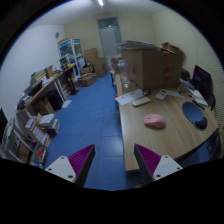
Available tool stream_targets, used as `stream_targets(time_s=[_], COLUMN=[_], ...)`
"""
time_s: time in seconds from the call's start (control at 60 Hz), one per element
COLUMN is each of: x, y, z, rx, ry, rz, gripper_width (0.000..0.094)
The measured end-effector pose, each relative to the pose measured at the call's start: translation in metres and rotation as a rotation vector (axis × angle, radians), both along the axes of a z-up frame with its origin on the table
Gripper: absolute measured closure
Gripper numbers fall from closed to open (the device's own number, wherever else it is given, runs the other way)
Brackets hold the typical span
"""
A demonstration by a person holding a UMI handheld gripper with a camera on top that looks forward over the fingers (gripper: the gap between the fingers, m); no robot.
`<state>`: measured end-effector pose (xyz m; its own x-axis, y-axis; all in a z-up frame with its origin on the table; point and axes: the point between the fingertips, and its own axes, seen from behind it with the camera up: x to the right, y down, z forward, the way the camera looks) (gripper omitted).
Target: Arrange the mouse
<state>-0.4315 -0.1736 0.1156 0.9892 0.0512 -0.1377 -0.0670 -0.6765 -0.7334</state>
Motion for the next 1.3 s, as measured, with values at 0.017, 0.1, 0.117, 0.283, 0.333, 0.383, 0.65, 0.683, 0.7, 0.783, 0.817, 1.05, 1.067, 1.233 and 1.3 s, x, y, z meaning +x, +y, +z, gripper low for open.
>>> stream_targets(time_s=[0.017,0.1,0.117,0.283,0.333,0.383,0.65,0.683,0.7,0.783,0.817,1.05,1.067,1.233,1.3], x=[0.003,0.026,0.033,0.115,0.145,0.169,0.203,0.205,0.205,0.197,0.193,0.188,0.188,0.194,0.194], y=[0.001,0.002,0.002,0.022,0.034,0.048,0.126,0.134,0.138,0.164,0.170,0.224,0.228,0.247,0.245], z=[-0.003,-0.010,-0.010,-0.048,-0.060,-0.070,-0.125,-0.130,-0.132,-0.130,-0.131,-0.129,-0.129,-0.130,-0.131], rx=[-0.002,-0.001,0.000,-0.020,-0.015,0.005,0.037,0.035,0.037,0.078,0.080,0.116,0.117,0.125,0.100], ry=[0.002,-0.010,-0.020,-0.094,-0.114,-0.134,-0.103,-0.114,-0.117,-0.113,-0.112,-0.108,-0.106,-0.119,-0.154], rz=[-0.008,-0.032,-0.037,-0.069,-0.076,-0.076,0.071,0.088,0.102,0.164,0.186,0.165,0.161,0.059,0.049], gripper_width=[0.0123,0.0128,0.0128,0.0131,0.0128,0.0125,0.0126,0.0124,0.0111,0.0116,0.0111,0.0112,0.0115,0.0420,0.0466])
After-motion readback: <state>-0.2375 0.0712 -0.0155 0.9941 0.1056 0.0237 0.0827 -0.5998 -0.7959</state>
